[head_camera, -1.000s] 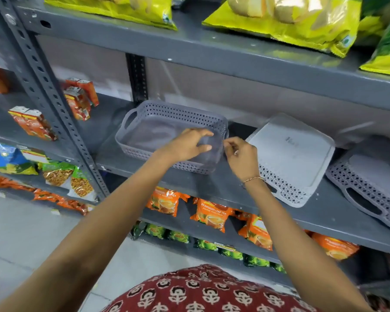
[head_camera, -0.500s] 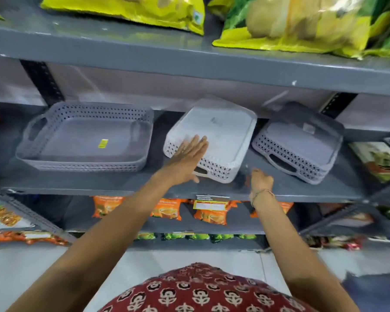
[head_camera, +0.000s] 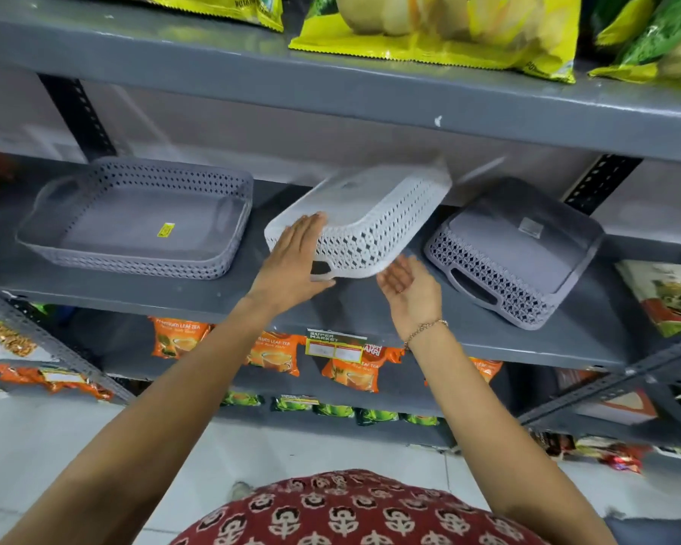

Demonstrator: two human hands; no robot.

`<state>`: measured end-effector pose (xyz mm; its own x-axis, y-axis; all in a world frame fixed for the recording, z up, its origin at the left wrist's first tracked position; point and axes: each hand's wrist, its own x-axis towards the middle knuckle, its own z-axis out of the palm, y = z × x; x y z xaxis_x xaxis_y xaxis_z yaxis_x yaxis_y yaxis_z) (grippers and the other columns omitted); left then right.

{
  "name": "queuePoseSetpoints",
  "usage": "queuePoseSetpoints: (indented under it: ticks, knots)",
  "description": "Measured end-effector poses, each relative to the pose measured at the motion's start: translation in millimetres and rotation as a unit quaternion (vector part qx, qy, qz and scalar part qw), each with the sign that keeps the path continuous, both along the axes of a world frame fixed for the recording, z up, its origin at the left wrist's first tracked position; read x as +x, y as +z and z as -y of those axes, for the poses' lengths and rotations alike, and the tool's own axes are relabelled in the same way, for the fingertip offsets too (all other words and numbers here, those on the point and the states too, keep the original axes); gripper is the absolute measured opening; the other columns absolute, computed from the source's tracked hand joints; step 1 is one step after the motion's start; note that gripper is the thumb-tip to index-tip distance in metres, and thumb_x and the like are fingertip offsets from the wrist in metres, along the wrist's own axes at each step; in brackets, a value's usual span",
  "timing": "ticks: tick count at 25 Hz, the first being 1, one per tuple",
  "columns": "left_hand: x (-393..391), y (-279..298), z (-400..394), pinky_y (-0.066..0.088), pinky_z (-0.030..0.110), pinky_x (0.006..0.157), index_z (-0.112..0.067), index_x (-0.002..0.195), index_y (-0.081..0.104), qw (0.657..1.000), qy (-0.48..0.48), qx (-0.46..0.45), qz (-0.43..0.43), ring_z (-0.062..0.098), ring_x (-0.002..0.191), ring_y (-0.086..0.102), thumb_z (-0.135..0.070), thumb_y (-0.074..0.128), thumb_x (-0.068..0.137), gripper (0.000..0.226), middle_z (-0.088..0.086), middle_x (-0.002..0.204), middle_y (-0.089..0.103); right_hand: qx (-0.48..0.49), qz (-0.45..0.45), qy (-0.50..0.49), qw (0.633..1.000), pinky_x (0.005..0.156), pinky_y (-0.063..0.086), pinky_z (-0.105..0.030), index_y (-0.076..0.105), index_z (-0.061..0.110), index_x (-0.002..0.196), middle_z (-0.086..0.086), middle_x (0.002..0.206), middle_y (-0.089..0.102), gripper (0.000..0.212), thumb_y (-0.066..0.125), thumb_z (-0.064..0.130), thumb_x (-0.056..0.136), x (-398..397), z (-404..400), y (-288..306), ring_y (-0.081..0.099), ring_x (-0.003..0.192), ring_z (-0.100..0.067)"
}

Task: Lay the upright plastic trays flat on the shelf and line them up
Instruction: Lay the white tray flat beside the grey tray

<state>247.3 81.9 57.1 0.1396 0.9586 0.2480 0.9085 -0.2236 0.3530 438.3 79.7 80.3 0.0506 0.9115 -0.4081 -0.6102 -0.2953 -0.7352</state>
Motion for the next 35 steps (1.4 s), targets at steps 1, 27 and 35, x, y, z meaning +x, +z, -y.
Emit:
queuePoseSetpoints:
  ticks: [1, 27, 35]
  knots:
    - [3.1, 10.0, 1.3, 0.026, 0.041, 0.117, -0.018, 0.152, 0.007, 0.998, 0.019, 0.012, 0.052, 0.021, 0.148, 0.018, -0.045, 0.072, 0.078, 0.102, 0.002, 0.160, 0.017, 0.049, 0.008, 0.011, 0.999, 0.061, 0.055, -0.024, 0.063, 0.007, 0.083, -0.005, 0.070, 0.065, 0.030, 0.043, 0.022, 0.099, 5.5, -1.5, 12.1, 0.062, 0.063, -0.014]
    - [101.3, 10.2, -31.8, 0.044, 0.038, 0.086, -0.004, 0.119, 0.053, 0.973, 0.026, -0.229, -0.001, 0.038, 0.115, 0.054, -0.040, 0.054, 0.092, 0.046, 0.022, 0.125, 0.056, 0.232, 0.828, 0.380, 0.340, 0.098, 0.047, -0.037, 0.066, 0.015, 0.113, -0.015, 0.120, 0.064, 0.028, 0.053, 0.011, 0.088, 54.4, -123.6, -1.7, 0.056, 0.116, -0.032]
    - [70.5, 6.5, -34.6, 0.048, 0.041, 0.090, -0.007, 0.123, 0.057, 0.971, 0.041, -0.222, -0.078, 0.038, 0.114, 0.055, -0.009, 0.057, 0.087, 0.036, 0.020, 0.123, 0.055, 0.255, 0.829, 0.373, 0.329, 0.086, 0.048, -0.039, 0.063, 0.006, 0.104, -0.019, 0.109, 0.066, 0.020, 0.046, 0.009, 0.093, 43.7, -103.5, -2.6, 0.058, 0.108, -0.034]
